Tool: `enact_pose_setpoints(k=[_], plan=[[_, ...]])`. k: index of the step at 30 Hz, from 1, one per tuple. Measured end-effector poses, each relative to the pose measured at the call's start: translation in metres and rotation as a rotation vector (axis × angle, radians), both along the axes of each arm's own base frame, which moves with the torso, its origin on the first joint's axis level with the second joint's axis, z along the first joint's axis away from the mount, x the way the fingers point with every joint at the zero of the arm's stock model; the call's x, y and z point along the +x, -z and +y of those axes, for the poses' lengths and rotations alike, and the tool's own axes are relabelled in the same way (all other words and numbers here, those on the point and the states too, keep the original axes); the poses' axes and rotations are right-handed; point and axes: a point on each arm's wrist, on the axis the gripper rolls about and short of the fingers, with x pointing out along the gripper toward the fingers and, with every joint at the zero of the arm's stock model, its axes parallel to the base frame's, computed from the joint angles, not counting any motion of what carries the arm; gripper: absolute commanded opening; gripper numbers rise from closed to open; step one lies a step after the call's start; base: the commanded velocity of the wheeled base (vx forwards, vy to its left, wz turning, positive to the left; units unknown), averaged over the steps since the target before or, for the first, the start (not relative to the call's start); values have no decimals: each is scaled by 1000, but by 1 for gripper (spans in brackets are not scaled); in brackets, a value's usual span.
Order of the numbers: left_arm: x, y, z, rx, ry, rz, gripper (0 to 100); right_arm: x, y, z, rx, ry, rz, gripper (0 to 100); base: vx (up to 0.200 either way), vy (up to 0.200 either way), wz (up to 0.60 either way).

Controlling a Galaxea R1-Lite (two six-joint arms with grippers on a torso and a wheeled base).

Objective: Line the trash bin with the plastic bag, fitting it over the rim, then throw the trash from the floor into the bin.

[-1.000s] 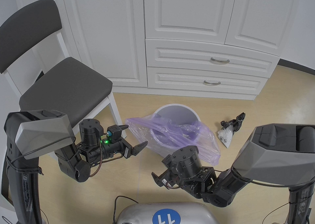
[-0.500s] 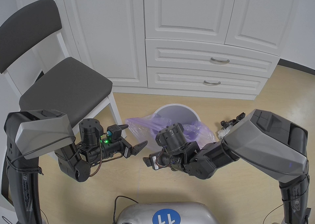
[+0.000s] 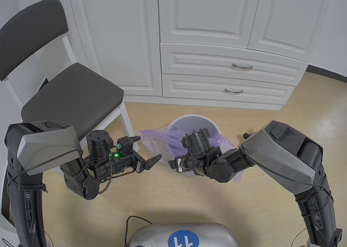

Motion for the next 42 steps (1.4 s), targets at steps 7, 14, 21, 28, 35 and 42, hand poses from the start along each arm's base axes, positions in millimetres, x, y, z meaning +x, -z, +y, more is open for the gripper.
enact_pose_setpoints(k=[7, 14, 21, 28, 35, 42], plan=[[0, -1, 1, -1, -2, -3, 100, 27, -6, -14, 28, 59, -49, 100, 0, 0, 0], [0, -1, 1, -1, -3, -4, 100, 42, 1, -21, 18, 88, -72, 100, 0, 0, 0], [0, 0, 0, -1, -1, -3, 100, 35, 15, -10, -29, 65, -62, 100, 0, 0, 0], [0, 0, 0, -1, -1, -1, 100, 34, 27, -11, -91, 56, -59, 100, 0, 0, 0], [0, 0, 0, 0, -1, -1, 100, 34, 39, -28, -154, 55, -25, 100, 0, 0, 0], [0, 0, 0, 0, -1, -1, 100, 39, 41, -51, -185, 71, -4, 100, 0, 0, 0]])
